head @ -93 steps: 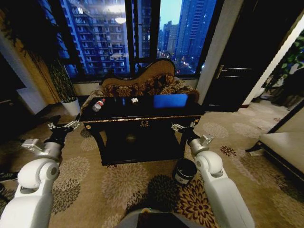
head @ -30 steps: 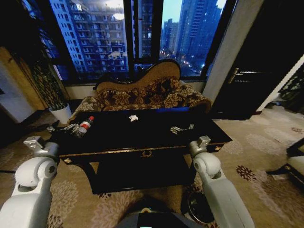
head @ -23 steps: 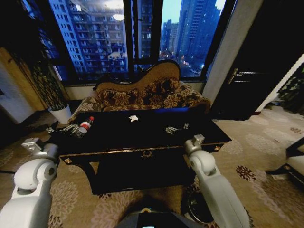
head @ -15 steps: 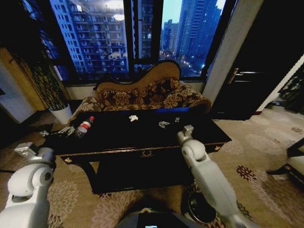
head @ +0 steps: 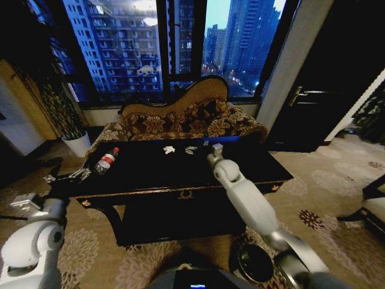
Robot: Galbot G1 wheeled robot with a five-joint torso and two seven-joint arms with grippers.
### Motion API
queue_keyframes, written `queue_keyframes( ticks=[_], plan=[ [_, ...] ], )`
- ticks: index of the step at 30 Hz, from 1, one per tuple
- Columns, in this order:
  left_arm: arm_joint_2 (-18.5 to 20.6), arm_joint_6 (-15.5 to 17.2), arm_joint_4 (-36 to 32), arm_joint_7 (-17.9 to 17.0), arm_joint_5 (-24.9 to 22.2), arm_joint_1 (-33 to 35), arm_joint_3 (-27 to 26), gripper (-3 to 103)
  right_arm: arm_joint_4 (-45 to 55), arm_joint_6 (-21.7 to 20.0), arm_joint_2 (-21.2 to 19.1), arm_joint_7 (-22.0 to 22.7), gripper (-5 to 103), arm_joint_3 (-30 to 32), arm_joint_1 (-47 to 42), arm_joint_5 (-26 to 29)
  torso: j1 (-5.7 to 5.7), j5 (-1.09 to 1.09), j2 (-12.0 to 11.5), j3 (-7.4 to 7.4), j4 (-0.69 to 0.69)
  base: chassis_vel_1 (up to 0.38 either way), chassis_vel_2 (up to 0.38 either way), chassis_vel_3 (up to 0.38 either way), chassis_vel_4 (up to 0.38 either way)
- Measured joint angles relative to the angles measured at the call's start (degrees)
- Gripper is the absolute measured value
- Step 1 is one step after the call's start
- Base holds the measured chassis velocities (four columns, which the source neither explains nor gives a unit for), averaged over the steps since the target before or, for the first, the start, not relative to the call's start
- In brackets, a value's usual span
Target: Move to the front of the table and place the trash on the table into the trash bin.
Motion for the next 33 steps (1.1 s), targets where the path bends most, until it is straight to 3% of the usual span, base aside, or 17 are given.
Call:
queue_keyframes(
  ticks=[17, 28, 33],
  plan=[
    [-0.7, 0.0, -1.2, 0.1, -0.5, 0.5, -1.5, 100, -16.8, -1.4, 4.7, 0.0, 100, -10.7, 10.2, 3.6, 0.0, 0.01, 0.0, 0.0, -0.01, 0.0, 0.0, 0.0, 0.0],
    [-0.7, -0.1, -1.4, 0.0, -1.4, 0.6, -2.0, 100, -19.7, -2.5, 6.5, 0.0, 103, -11.9, 10.8, 5.8, 0.0, 0.01, 0.0, 0.0, -0.02, 0.0, 0.0, 0.0, 0.0],
    [-0.7, -0.2, -1.3, 0.0, -1.5, 0.6, -2.0, 100, -19.5, -2.5, 6.8, 0.0, 89, -11.9, 10.6, 6.0, 0.0, 0.01, 0.0, 0.0, -0.01, 0.0, 0.0, 0.0, 0.0]
  ],
)
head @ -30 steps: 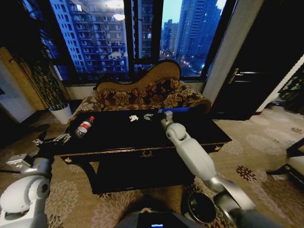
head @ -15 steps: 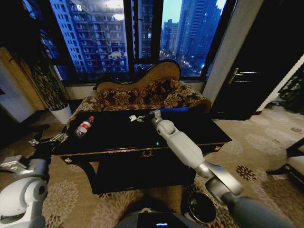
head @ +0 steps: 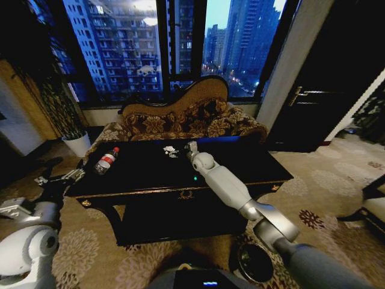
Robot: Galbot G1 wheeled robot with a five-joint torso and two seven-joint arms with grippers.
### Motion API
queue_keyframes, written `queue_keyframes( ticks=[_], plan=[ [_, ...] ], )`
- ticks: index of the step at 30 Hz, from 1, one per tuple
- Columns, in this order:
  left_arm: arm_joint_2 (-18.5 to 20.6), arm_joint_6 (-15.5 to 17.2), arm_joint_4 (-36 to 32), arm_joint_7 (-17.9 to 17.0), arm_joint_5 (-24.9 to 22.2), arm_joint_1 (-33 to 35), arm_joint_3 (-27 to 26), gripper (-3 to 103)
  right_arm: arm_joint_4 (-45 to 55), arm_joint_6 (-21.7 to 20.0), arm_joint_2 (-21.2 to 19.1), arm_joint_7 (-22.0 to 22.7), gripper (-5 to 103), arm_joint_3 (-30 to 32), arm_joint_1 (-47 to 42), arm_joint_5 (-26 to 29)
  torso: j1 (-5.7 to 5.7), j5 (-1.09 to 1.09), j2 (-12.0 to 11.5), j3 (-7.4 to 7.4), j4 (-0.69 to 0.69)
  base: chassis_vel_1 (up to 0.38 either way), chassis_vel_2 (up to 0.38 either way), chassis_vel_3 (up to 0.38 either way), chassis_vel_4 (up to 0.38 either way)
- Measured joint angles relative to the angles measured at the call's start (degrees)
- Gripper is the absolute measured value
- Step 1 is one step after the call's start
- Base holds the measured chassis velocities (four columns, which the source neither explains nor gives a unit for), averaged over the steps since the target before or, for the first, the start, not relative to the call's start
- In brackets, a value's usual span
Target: Move to the front of the table and place the trash on the table into the trash bin.
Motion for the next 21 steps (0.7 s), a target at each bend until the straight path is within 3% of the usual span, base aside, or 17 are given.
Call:
queue_keyframes(
  ticks=[3, 5, 7, 8, 10, 14, 21],
  plan=[
    [0.0, -0.1, 0.1, 0.0, 0.0, -0.1, 0.0, 100, 0.2, 0.0, 0.0, 0.0, 84, 0.0, -0.3, -0.1, 0.0, 0.0, 0.0, 0.0, 0.0, 0.0, 0.0, 0.0, 0.0],
    [0.0, -0.4, 0.1, 0.0, -0.2, -0.1, 0.0, 100, 0.3, 0.1, -0.1, 0.0, 68, 0.0, -0.8, -0.2, 0.0, 0.0, 0.0, 0.0, 0.0, 0.0, 0.0, 0.0, 0.0],
    [0.0, -0.8, 0.2, 0.0, -0.3, -0.1, 0.0, 100, 0.4, 0.2, -0.2, 0.0, 68, 0.0, -0.9, -0.2, 0.0, 0.0, 0.0, 0.0, 0.0, 0.0, 0.0, 0.0, 0.0],
    [0.0, -1.3, 0.2, 0.0, -0.5, -0.1, -0.1, 100, 0.7, 0.3, -0.2, 0.0, 57, 0.1, -1.2, -0.3, 0.0, 0.0, 0.0, 0.0, 0.0, 0.0, 0.0, 0.0, 0.0],
    [0.1, -1.4, 0.2, 0.0, -0.6, -0.1, -0.1, 100, 0.9, 0.3, -0.2, 0.0, 57, 0.1, -1.4, -0.3, 0.0, 0.0, 0.0, 0.0, 0.0, 0.0, 0.0, 0.0, 0.0],
    [0.1, -1.5, 0.2, 0.0, -1.1, -0.1, -0.3, 100, 1.3, 0.5, -0.3, 0.0, 36, 0.4, -1.7, -0.3, 0.0, 0.0, 0.0, 0.0, 0.0, 0.0, 0.0, 0.0, 0.0],
    [0.1, -1.5, 0.2, 0.1, -1.1, -0.2, -0.3, 100, 2.1, 0.6, -0.5, 0.0, 25, 0.7, -2.1, -0.2, 0.0, 0.0, 0.0, 0.0, 0.0, 0.0, 0.0, 0.0, 0.0]
  ],
)
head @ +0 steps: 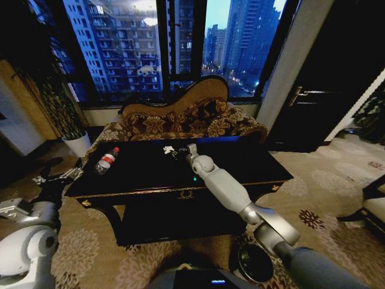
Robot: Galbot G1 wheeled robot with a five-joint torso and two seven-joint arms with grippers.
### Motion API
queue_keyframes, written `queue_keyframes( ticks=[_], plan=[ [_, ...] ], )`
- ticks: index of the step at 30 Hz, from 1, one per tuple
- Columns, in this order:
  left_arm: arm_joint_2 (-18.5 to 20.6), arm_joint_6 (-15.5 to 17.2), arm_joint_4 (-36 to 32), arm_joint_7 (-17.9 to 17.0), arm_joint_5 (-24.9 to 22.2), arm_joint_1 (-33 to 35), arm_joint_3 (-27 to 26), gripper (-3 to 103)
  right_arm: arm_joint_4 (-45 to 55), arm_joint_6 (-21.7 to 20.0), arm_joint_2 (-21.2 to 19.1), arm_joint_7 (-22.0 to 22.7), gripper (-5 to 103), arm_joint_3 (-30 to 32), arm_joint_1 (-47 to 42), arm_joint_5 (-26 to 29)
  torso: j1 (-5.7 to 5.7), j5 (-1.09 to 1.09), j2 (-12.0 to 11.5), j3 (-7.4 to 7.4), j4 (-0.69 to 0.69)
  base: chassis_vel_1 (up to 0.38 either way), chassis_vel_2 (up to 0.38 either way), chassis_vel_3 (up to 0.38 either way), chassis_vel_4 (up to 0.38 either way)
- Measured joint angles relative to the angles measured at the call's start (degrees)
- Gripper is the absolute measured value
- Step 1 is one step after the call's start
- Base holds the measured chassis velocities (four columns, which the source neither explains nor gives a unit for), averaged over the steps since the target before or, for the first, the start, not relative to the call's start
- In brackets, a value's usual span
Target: Move to the front of the table and place the trash on the table into the trash bin.
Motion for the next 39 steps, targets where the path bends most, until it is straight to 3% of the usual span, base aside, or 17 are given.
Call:
queue_keyframes(
  ticks=[5, 13, 17, 20, 30, 36, 39],
  plan=[
    [0.1, 0.0, 0.1, 0.0, 0.0, 0.0, 0.0, 100, 0.7, 0.0, -0.2, 0.0, 11, 0.5, -0.7, 0.0, 0.0, 0.0, 0.0, 0.0, 0.0, 0.0, 0.0, 0.0, 0.0],
    [1.1, 0.0, 0.5, 0.1, -0.2, -0.5, 0.2, 100, 5.3, -0.1, -0.6, 0.0, 1, 3.8, -3.3, -0.3, 0.0, 0.0, 0.0, 0.0, 0.02, 0.0, 0.0, 0.0, 0.0],
    [2.2, 0.0, 1.1, 0.1, -0.5, -1.3, 0.5, 100, 9.3, -0.7, -1.7, 0.0, 0, 6.6, -5.1, -0.7, 0.0, 0.01, 0.0, 0.0, 0.02, 0.0, 0.0, 0.0, 0.0],
    [4.1, 0.0, 2.6, 0.0, -0.7, -2.9, 1.6, 100, 15.6, -1.7, -4.0, 0.0, 0, 12.4, -9.0, -1.3, 0.0, 0.01, 0.0, 0.0, -0.01, 0.0, 0.0, 0.0, 0.0],
    [8.7, -0.5, 8.0, -0.1, -1.5, -6.0, 4.6, 100, 23.3, -1.9, -10.3, 0.0, 0, 25.9, -21.0, -3.5, 0.0, 0.02, 0.0, 0.0, -0.01, 0.0, 0.0, 0.0, 0.0],
    [11.0, -1.3, 10.4, -0.1, -2.7, -7.0, 5.2, 100, 26.7, -1.7, -10.1, 0.0, 0, 31.2, -24.6, -4.6, 0.0, 0.0, 0.0, 0.0, 0.0, 0.0, 0.0, 0.0, 0.0],
    [12.2, -1.7, 11.2, -0.1, -3.3, -7.1, 5.3, 100, 28.3, 1.3, -8.9, 0.0, 0, 33.8, -26.4, -5.0, 0.0, 0.0, 0.0, 0.0, 0.01, 0.0, 0.0, 0.0, 0.0]
  ],
)
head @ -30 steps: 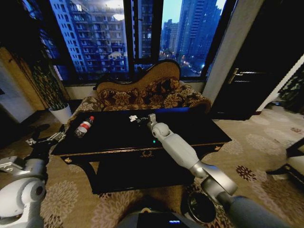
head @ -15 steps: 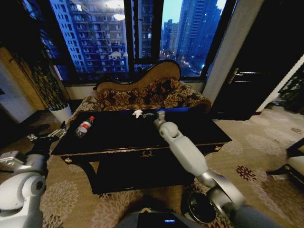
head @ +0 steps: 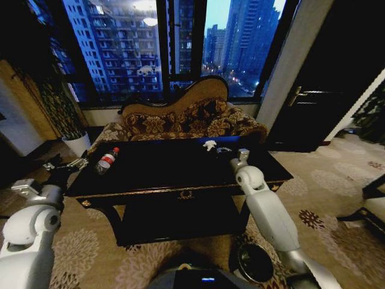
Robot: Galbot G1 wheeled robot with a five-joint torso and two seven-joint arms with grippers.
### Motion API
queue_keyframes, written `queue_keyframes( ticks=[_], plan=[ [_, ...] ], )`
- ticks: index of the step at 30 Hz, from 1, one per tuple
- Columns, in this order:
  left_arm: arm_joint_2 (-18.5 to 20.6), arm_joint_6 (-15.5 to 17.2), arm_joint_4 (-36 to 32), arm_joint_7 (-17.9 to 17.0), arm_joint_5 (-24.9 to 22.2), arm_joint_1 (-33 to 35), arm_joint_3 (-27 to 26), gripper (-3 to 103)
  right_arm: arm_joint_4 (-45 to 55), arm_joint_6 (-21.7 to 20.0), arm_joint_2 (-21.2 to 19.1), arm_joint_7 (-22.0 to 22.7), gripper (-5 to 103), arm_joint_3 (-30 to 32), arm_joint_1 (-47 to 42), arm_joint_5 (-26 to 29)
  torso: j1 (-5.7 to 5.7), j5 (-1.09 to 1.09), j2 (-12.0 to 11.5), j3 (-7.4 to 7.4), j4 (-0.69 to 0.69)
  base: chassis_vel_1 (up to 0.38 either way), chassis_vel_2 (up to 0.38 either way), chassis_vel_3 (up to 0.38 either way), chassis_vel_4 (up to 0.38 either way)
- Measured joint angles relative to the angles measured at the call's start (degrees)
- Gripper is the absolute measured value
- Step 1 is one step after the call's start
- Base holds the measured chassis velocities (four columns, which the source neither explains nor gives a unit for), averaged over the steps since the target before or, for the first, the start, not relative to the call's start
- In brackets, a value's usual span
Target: Move to the front of the table and place the trash on the table into the trash bin.
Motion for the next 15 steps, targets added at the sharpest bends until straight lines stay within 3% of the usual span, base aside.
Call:
queue_keyframes(
  ticks=[8, 15],
  plan=[
    [0.2, -1.1, 1.0, -0.2, -0.2, -0.3, 0.8, 100, 0.0, 5.4, 2.5, 0.0, 0, 0.7, -2.1, -2.9, 0.0, 0.0, 0.0, 0.0, 0.0, 0.0, 0.0, 0.0, 0.0],
    [0.6, -2.8, 2.0, -0.8, -1.2, -0.7, 1.3, 100, 1.3, 6.8, 2.8, 0.0, 0, 1.0, -4.6, -6.6, 0.0, 0.0, 0.0, 0.0, -0.01, 0.0, 0.0, 0.0, 0.0]
  ],
)
